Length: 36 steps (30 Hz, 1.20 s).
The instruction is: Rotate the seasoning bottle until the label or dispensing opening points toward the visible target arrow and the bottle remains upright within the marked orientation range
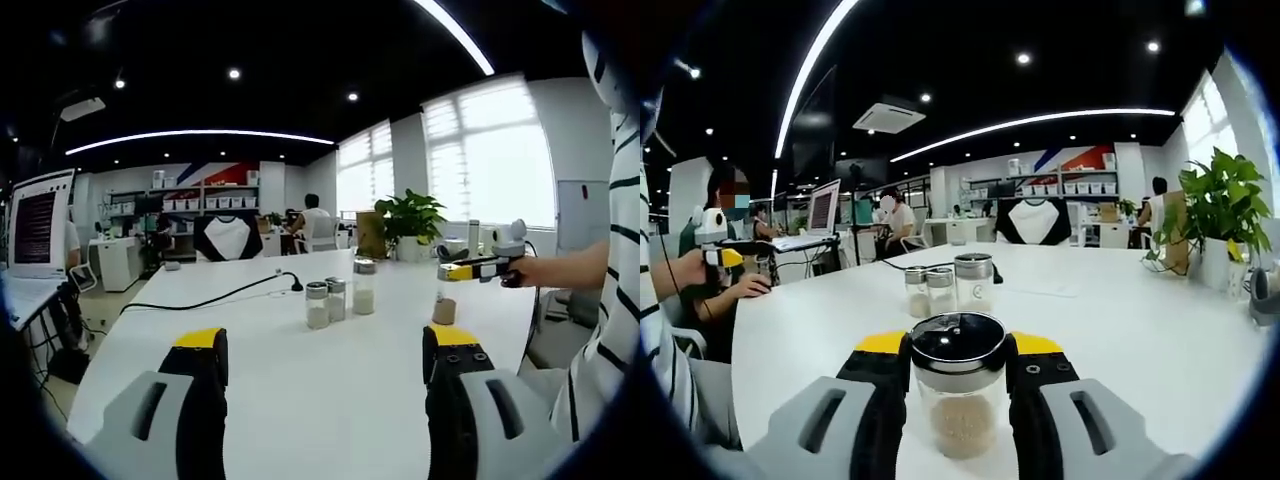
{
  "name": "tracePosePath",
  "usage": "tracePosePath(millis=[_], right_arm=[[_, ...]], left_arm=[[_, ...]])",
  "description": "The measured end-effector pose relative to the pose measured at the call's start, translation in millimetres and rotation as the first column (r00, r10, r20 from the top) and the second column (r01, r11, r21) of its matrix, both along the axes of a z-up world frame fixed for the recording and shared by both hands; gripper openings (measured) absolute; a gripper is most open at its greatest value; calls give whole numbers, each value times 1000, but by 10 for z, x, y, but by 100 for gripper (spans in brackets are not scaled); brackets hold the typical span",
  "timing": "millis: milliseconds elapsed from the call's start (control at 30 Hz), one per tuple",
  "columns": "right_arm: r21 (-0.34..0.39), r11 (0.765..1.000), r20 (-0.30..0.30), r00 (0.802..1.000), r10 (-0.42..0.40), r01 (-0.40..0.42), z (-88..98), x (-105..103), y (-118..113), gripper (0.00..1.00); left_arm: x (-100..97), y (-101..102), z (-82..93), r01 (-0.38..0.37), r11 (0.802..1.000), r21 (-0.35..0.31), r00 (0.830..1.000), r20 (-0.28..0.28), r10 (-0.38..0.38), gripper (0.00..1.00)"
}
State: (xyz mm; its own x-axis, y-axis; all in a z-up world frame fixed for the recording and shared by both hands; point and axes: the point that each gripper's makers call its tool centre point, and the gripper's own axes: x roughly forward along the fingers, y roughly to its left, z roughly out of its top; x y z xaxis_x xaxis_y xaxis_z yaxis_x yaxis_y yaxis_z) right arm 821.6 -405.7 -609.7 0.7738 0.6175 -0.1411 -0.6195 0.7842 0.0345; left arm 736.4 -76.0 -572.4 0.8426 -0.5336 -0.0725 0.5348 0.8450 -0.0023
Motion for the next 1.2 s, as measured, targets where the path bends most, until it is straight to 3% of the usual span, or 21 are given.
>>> tracePosePath(millis=[267, 567, 700, 833, 967, 1067, 1133, 1200], right_arm=[[52, 989, -9, 990, 142, -141, -22, -4, -8, 37], [90, 982, -27, 985, 170, -167, -29, -9, -14, 38], [123, 988, -37, 994, 101, -95, -30, -9, -56, 41], [148, 989, -8, 1000, 5, -4, 26, -22, -80, 54], [203, 978, 25, 998, -53, 47, 185, -46, -37, 54], [154, 975, 31, 985, -167, 161, 200, 34, -162, 53], [114, 974, 43, 979, -200, 194, 192, 47, -163, 53], [75, 963, 46, 964, -263, 259, 163, 75, -195, 53]], left_arm=[[-26, 7, -17, -1, 1000, -3, 1000, -6, 1, 84], [-44, -13, 6, 4, 1000, 1, 1000, -1, -4, 84], [-55, -13, 2, 2, 1000, 1, 1000, -2, -2, 84], [-58, -15, -13, 1, 1000, -1, 1000, -5, -1, 84], [-61, -36, -13, 8, 1000, -10, 1000, -5, -8, 84], [-61, -33, -6, 6, 1000, -4, 1000, -3, -6, 84], [-60, -30, -2, 6, 1000, -7, 1000, -2, -6, 84], [-55, -29, 0, 5, 1000, -14, 1000, -2, -5, 84]])
